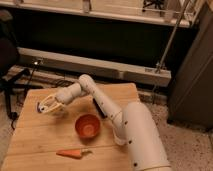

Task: Stand the bottle upright

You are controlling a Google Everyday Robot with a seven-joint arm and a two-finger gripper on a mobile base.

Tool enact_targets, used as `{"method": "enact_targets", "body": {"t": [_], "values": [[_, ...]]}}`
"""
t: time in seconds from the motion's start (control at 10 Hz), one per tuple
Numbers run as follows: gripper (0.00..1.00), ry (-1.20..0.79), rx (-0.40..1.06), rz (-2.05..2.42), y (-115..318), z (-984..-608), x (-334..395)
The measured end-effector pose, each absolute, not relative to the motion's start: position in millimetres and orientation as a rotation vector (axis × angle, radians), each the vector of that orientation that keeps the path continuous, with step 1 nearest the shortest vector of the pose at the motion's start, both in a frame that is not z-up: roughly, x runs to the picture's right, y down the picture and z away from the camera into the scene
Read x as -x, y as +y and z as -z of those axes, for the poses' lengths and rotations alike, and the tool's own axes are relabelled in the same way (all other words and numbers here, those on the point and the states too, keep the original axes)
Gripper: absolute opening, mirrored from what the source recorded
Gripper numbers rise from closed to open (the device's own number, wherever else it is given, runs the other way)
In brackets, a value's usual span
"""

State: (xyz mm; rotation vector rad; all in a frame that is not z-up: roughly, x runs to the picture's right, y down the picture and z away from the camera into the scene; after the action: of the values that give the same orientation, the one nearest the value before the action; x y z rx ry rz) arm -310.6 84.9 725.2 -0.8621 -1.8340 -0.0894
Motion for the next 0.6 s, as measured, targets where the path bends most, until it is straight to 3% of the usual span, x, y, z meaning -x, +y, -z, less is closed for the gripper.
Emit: {"method": "enact_targets", "body": {"t": [0.6], "values": [[0.30,-1.868,0.738,0.050,62.9,-700.1,295.9]]}}
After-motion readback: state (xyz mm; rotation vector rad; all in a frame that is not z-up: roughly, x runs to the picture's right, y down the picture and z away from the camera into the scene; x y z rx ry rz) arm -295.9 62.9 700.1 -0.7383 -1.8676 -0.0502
